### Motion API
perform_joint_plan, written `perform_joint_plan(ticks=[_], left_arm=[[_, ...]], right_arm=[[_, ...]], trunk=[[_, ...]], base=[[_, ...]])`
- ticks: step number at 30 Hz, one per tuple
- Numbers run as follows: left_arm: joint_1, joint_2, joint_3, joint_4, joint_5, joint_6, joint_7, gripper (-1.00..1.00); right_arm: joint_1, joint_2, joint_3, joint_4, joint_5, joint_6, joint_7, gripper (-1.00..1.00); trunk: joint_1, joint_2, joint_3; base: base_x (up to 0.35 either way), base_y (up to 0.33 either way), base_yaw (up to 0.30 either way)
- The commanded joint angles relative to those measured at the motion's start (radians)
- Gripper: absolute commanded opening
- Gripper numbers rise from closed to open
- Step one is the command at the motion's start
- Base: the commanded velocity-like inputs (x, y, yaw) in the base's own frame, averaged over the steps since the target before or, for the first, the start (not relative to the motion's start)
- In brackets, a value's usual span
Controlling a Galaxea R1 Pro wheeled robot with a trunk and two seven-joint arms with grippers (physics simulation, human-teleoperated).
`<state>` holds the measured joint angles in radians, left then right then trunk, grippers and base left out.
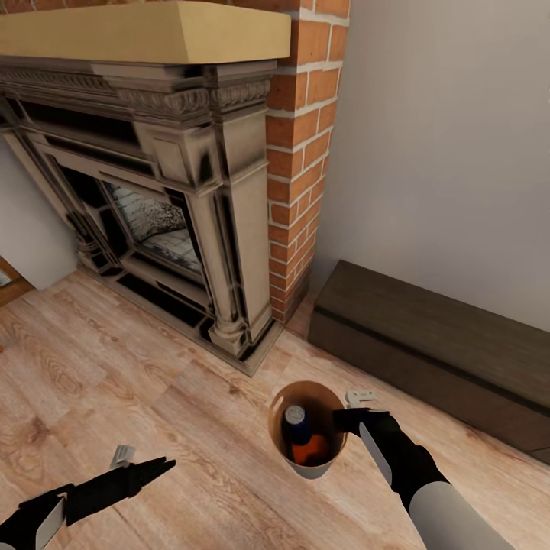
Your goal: Put the three can of soda from the living room inside the tash can in the kitchen.
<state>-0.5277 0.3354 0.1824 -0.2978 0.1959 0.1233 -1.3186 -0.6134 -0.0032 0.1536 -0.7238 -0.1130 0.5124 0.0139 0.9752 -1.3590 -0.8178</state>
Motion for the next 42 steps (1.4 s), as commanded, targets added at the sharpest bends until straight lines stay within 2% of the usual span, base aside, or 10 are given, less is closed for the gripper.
perform_joint_plan(ticks=[1,42], left_arm=[[0.0,0.0,0.0,0.002,0.001,-0.003,0.0,1.0],[0.0,0.001,0.0,0.006,0.002,-0.008,-0.001,1.0]], right_arm=[[0.0,0.0,0.0,0.0,-0.01,-0.001,0.006,-1.0],[0.0,0.0,0.001,0.0,-0.01,-0.02,0.006,-1.0]], trunk=[[0.0,0.0,0.002],[0.0,0.0,0.07]], base=[[0.0,0.0,0.0],[0.0,0.0,0.0]])
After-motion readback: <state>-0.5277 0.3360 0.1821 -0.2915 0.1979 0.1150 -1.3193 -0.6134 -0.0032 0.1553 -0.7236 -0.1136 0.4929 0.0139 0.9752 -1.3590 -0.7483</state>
